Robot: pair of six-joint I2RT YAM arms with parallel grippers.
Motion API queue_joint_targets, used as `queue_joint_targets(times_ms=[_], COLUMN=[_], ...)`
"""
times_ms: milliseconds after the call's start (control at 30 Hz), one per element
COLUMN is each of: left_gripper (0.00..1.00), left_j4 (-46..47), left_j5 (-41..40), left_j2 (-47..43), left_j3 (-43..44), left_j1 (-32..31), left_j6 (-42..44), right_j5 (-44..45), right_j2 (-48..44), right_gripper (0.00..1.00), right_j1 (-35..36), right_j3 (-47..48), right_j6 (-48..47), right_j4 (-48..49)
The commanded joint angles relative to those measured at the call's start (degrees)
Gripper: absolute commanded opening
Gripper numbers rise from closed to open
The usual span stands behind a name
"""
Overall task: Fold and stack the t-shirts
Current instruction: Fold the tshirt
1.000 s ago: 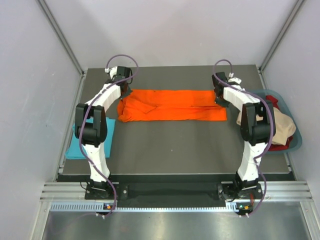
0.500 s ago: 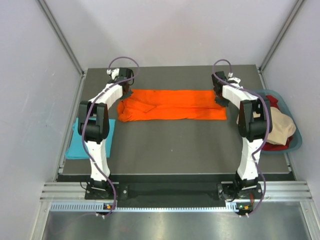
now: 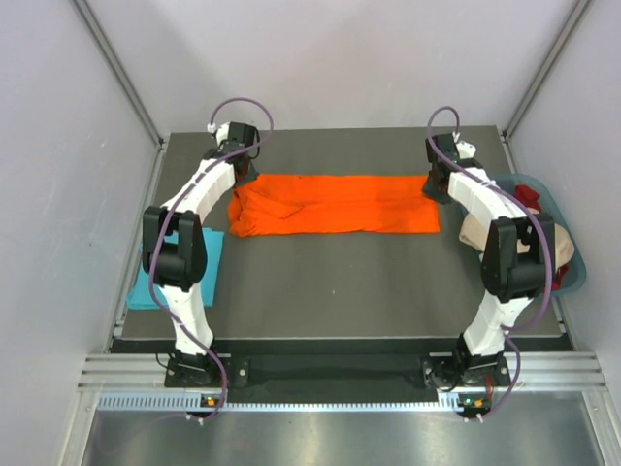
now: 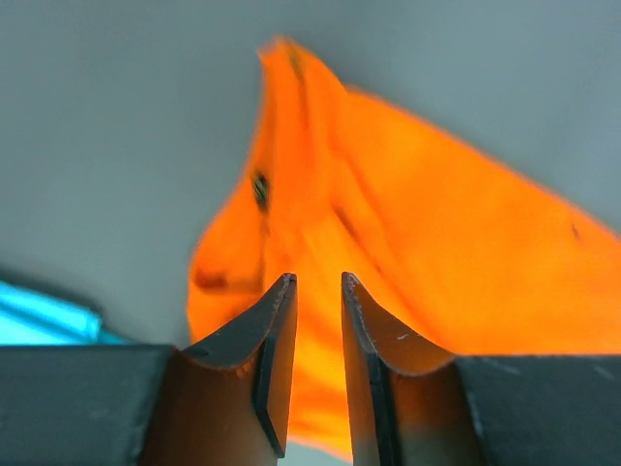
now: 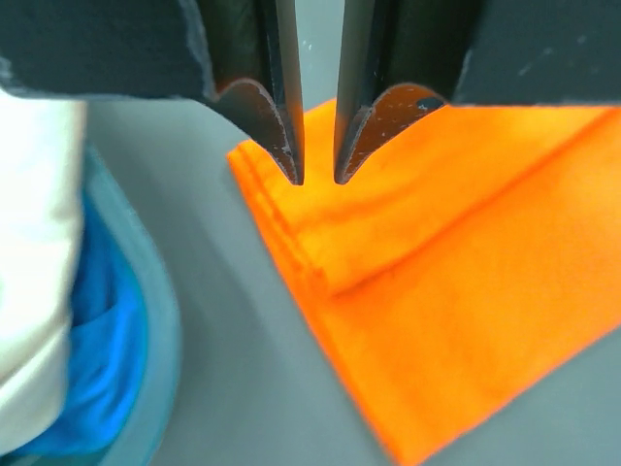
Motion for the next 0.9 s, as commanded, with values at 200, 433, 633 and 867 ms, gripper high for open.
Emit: queue_joint_targets(times_ms=[200, 433, 633, 867], left_gripper=[0.30, 0.35, 0.37, 0.38], left_j4=[5.0, 5.2, 6.8, 5.5], left_j5=[14.7, 18.7, 21.3, 24.5], left_j2=[-5.5, -1.1, -0.9, -5.1], left_j3=[-9.7, -11.1, -11.1, -12.5], left_j1=[-3.0, -2.5, 1.2, 3.2], left_j6=[-0.2, -0.7, -2.1, -2.1], right_j5=[-6.1, -0.8, 5.5, 1.6], right_j2=[6.4, 8.1, 4.9, 0.0], right_gripper=[0.19, 0.20, 0.20, 0.24], right_j1=[0.3, -0.7, -0.8, -0.7], right_j3=[-1.2, -4.3, -7.5, -12.4], right_j6=[-2.2, -1.5, 2.5, 0.8], right_j4=[5.8, 6.0, 3.0, 5.0])
